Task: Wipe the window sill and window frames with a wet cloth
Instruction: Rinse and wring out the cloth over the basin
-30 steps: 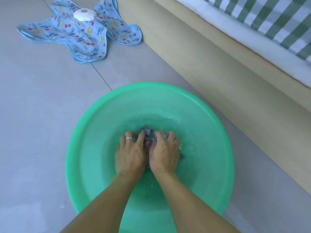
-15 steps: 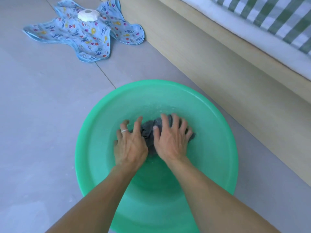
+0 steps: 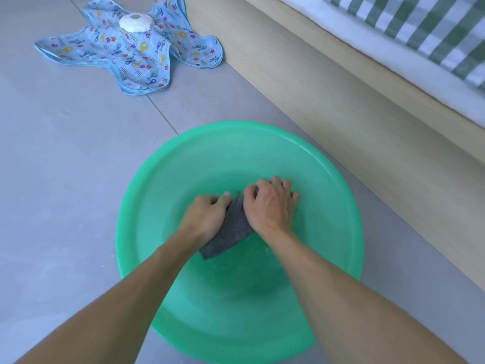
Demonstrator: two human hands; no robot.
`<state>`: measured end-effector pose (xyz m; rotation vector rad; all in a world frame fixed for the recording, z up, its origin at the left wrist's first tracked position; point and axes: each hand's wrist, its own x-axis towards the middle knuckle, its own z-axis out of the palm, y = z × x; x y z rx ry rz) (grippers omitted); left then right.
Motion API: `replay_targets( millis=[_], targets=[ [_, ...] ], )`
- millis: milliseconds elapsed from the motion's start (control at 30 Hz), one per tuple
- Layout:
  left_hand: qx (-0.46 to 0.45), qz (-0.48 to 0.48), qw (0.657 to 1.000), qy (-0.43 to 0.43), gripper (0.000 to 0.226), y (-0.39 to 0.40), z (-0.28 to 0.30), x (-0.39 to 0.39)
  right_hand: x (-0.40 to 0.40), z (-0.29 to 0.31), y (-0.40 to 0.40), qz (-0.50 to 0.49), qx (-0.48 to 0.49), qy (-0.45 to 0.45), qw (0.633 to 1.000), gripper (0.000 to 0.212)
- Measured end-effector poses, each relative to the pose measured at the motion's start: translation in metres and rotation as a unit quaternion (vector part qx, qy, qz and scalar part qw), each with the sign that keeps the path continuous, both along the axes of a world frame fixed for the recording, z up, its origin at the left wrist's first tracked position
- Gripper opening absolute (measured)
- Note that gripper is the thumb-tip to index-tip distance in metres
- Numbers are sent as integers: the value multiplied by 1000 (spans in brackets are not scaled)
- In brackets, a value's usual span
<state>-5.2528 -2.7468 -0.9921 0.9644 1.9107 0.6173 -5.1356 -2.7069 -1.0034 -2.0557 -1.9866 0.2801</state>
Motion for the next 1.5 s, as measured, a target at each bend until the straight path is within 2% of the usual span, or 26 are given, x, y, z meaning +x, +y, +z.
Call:
replay_targets(
  millis=[67, 100, 200, 267, 300, 367, 433, 500, 567, 600, 633, 667, 700, 733, 767, 833, 867, 933, 1000, 1033, 1067, 1100, 1200, 1300, 1400, 1500],
  targets=[
    [-14, -72, 979, 192, 35, -3, -2, -8, 9, -1, -1, 107, 6, -42, 993, 30],
    [-23, -107, 966, 232, 41, -6, -1, -10, 13, 1, -3, 171, -30, -43, 984, 36],
    [-17, -177, 948, 265, 65, -18, -4, -12, 18, 9, -11, 311, -99, -186, 927, 49],
    [-24, -211, 947, 242, 88, -20, -11, -11, 18, 17, -13, 311, -72, -247, 915, 34],
    [-31, -227, 946, 227, 99, -21, -13, -8, 19, 23, -13, 304, -65, -220, 925, 27],
    [-10, -228, 961, 156, 117, -21, -17, -2, 14, 33, -8, 280, -92, -45, 955, 21],
    [64, -141, 988, -6, 104, -21, -14, 3, 8, 46, -2, 214, -141, 156, 954, 17],
    [118, -50, 988, -87, 84, -19, -10, 6, 3, 56, 2, 108, -209, 312, 921, 16],
    [120, -28, 991, -59, 58, -14, -2, 7, -1, 65, 4, 22, -288, 457, 841, 32],
    [102, -31, 993, -52, 43, -12, 2, 5, 2, 67, 4, 19, -308, 476, 823, 45],
    [67, -38, 995, -68, 27, -10, 7, 3, 8, 69, 4, 70, -296, 421, 854, 60],
    [24, -49, 994, -94, 18, -8, 12, 0, 15, 70, 3, 182, -260, 268, 910, 75],
    [-17, -59, 991, -115, 20, -6, 15, -5, 20, 69, 0, 300, -201, 59, 931, 90],
    [-48, -77, 986, -136, 22, -4, 18, -7, 24, 65, -4, 378, -128, -100, 911, 103],
    [-68, -110, 979, -157, 23, -3, 21, -7, 26, 64, -9, 420, -72, -186, 886, 110],
    [-85, -194, 962, -173, 24, 0, 28, -1, 26, 56, -14, 430, -8, -206, 879, 103],
    [-87, -240, 956, -145, 20, 2, 31, 2, 25, 54, -15, 421, 1, -205, 884, 89],
    [-65, -331, 941, 36, 11, 3, 34, 7, 27, 56, -14, 419, 24, -239, 876, 50],
    [30, -359, 877, 319, 9, -1, 36, 10, 26, 60, -11, 401, -33, -241, 883, 25],
    [75, -340, 845, 406, 15, -4, 35, 9, 25, 63, -8, 394, -87, -219, 889, 17],
    [93, -307, 836, 445, 20, -6, 33, 7, 24, 66, -5, 387, -155, -178, 892, 12],
    [90, -261, 850, 448, 28, -7, 29, 2, 22, 69, -1, 378, -220, -116, 892, 15],
    [44, -137, 926, 350, 41, -12, 22, -11, 25, 71, 5, 364, -294, 34, 883, 28],
    [61, -66, 990, 105, 45, -11, 16, -5, 19, 57, 0, 298, -271, 126, 907, 29],
    [119, -77, 987, -76, 40, -3, 21, 8, 1, 55, -8, 194, -290, 180, 920, 49],
    [104, -100, 977, -158, 20, -1, 26, -4, -4, 65, -20, 196, -387, 270, 860, 46]
  ],
)
